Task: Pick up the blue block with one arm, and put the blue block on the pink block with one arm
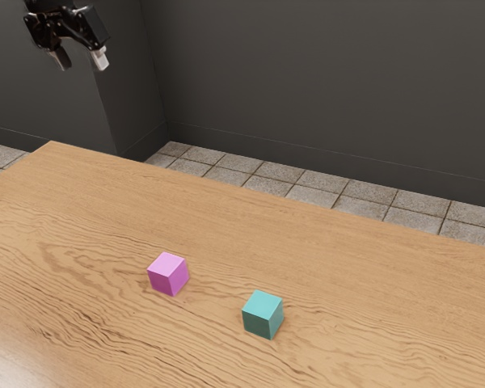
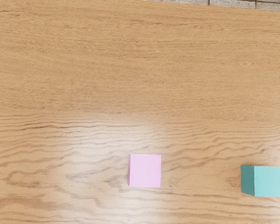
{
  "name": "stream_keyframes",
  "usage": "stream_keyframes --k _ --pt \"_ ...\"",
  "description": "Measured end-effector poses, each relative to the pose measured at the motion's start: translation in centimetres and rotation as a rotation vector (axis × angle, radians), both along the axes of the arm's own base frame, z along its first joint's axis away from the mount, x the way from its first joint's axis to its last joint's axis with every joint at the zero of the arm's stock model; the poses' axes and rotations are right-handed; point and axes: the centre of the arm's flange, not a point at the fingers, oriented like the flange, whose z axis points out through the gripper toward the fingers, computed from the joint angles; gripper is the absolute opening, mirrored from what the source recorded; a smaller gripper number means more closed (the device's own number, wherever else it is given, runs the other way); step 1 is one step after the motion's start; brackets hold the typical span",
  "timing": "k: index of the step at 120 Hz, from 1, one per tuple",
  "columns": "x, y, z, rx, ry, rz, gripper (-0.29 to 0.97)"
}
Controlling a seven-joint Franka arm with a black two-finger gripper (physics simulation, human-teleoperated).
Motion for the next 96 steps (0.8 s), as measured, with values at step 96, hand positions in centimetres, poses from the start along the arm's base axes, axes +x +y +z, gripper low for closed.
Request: stream_keyframes --k 96 --pt "11.7 -26.7 -42.3 -0.077 0.268 0.033 0.65"
